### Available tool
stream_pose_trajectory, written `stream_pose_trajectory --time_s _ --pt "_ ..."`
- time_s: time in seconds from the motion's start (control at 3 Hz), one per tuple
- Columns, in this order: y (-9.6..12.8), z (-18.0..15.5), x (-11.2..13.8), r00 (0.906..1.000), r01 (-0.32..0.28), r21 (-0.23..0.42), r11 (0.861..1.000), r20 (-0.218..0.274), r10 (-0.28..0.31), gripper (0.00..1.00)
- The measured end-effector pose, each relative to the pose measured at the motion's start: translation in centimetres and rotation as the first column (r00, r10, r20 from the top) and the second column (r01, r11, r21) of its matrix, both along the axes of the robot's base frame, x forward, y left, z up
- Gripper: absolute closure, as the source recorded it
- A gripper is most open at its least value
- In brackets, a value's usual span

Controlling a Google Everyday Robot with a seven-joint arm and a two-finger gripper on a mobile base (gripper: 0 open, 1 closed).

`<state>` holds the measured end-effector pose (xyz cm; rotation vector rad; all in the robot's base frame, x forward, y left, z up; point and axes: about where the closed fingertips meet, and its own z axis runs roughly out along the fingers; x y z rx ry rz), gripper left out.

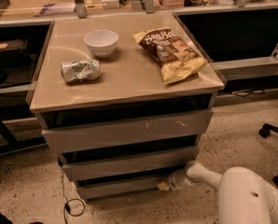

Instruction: Close bottom drawer

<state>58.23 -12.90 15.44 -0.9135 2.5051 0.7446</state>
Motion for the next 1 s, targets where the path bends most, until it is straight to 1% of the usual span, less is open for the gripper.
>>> stream_pose_trajectory --time_s 0.33,0.67,1.0 --pt "-0.4 0.7 -2.0 0.9992 0.003 -0.002 1.0 -0.041 -0.003 1.0" --pt "-6.6 4.2 -3.7 0.9899 0.121 -0.082 0.989 -0.065 -0.127 1.0" --pt "-6.0 7.4 -4.1 0.9846 0.142 -0.087 0.986 -0.091 -0.15 0.81"
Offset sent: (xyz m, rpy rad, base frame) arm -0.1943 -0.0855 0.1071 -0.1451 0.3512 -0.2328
